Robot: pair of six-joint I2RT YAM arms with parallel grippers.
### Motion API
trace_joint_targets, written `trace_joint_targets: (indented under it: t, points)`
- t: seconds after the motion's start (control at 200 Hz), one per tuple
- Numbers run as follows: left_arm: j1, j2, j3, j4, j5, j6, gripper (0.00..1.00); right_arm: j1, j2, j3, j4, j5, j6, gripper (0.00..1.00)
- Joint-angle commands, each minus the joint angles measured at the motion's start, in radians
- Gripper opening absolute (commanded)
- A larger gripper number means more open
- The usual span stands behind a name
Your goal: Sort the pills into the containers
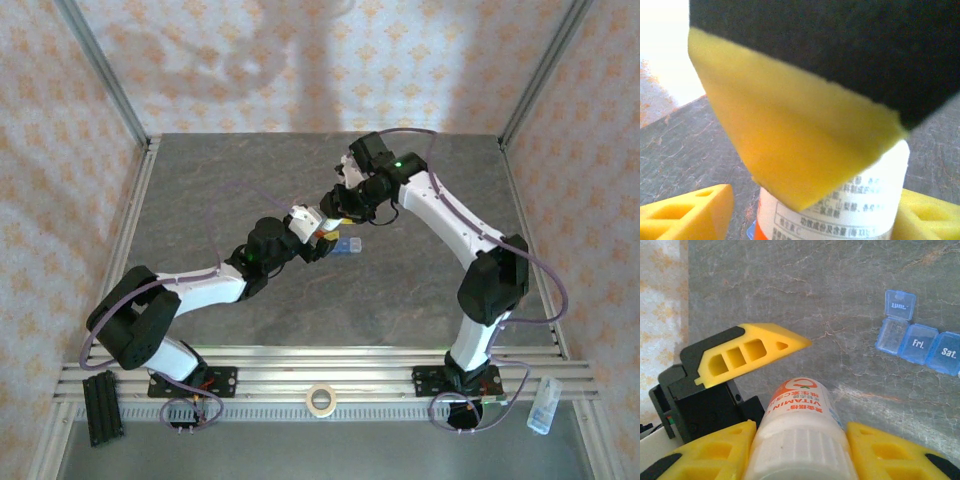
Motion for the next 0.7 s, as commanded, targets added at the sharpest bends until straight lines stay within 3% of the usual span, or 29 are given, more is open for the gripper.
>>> trace_joint_targets:
  t: [0.0,0.696]
  points:
    - [-0.004,0.015,0.008,0.014,0.009,-0.009,0.68,-0.006,-0.045,-0.011,0.027,-0.016,0.014,0.34]
    - [-0.005,0.035,0.029,0.023,0.015,-0.013,0.64,-0.007,-0.053,-0.043,0.051,-0.029,0.032,0.34]
